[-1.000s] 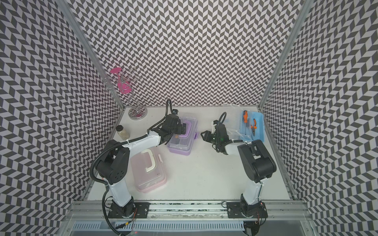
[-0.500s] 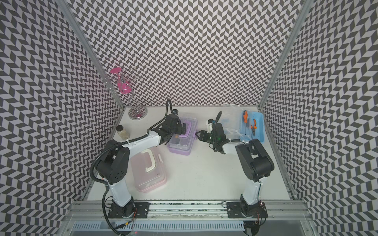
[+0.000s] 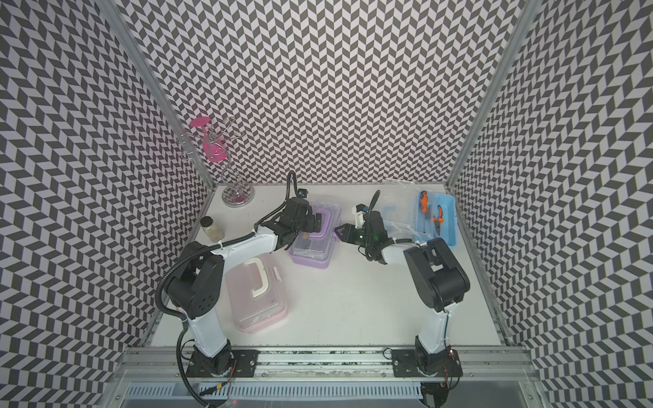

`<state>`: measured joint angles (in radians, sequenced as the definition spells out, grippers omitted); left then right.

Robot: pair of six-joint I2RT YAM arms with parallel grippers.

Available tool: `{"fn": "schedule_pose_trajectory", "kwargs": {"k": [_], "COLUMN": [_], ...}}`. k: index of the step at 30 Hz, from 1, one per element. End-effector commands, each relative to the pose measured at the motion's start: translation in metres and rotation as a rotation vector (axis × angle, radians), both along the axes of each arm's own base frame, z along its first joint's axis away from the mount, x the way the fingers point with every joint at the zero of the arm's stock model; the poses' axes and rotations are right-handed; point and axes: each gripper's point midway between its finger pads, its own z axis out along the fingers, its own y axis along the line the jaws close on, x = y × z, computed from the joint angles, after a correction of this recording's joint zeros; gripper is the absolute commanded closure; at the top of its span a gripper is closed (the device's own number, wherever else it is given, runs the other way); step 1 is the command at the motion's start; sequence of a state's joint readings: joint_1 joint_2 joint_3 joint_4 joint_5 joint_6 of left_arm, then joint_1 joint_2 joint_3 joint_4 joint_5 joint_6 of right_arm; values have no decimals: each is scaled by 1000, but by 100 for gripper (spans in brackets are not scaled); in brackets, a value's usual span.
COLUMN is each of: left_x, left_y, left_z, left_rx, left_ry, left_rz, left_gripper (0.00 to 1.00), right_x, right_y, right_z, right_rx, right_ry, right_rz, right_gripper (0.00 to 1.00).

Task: Close toolboxes
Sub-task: Fasten the toolbox latch on the toolbox.

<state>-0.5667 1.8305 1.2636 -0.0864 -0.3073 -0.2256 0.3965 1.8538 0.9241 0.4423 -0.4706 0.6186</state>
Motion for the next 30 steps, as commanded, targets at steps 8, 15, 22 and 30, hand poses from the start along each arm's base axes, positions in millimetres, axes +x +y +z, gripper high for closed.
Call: {"fn": "schedule_pose_trajectory", "kwargs": {"k": [8,15,22,30], "left_x": [-10,-10,-11,-11], "left_y": [10,11,11,10], "left_z": [-28,-31,-33,-36], "left_rx": [60,57,57,56], "left_ry": [85,88,92,97], "left_rz": [0,1,0,-2], "left_gripper": [1,1,1,1], "right_x": [10,9,10,14], "right_y": [-5,-29,-31,-16], "right_z": [26,14,-1,-11], "right_rx": [-23,-135,-194,-234], "right_ry": [-65,-33,0,32], "right_rz": [-44,-136,-137,-104], "right_gripper": [57,57,57,57]}}
